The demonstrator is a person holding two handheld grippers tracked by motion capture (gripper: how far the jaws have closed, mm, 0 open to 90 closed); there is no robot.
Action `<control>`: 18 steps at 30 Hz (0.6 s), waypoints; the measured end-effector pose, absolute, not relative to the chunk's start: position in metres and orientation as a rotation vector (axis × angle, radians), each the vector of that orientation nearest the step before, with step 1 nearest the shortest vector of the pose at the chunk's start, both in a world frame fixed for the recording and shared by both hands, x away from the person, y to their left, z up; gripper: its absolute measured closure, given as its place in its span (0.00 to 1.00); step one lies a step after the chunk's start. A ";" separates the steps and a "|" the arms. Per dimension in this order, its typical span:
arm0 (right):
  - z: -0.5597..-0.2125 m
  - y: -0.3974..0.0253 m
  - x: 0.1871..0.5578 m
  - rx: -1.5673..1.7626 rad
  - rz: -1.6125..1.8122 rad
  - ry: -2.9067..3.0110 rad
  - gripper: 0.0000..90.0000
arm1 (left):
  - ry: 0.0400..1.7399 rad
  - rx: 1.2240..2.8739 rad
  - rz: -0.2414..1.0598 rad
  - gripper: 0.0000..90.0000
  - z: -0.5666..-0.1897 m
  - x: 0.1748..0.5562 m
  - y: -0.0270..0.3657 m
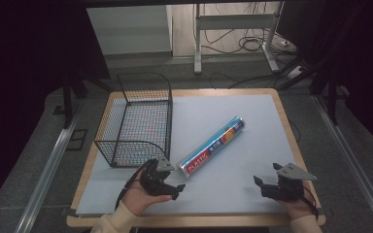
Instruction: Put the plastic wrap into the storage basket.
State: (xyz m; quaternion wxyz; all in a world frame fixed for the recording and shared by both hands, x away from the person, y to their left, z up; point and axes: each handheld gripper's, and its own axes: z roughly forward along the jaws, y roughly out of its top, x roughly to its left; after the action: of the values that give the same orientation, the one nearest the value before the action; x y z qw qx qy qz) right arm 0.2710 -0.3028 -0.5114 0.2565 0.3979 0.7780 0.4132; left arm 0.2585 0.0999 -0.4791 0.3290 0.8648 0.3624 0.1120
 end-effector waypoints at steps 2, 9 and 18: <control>-0.510 -0.302 0.270 1.082 1.118 2.111 0.16 | 0.950 2.260 0.303 0.19 -0.479 0.259 0.101; -0.507 -0.301 0.273 1.165 1.126 2.079 0.17 | 0.925 2.273 0.342 0.18 -0.469 0.256 0.101; -0.510 -0.299 0.272 1.155 1.099 2.099 0.17 | 0.895 2.297 0.356 0.18 -0.460 0.253 0.089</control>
State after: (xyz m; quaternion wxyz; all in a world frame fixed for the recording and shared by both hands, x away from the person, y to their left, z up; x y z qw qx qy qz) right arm 0.2717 -0.2987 -0.5097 0.2504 0.4244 0.7709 0.4036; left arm 0.2530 0.0886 -0.4605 0.3199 0.8738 0.3403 0.1354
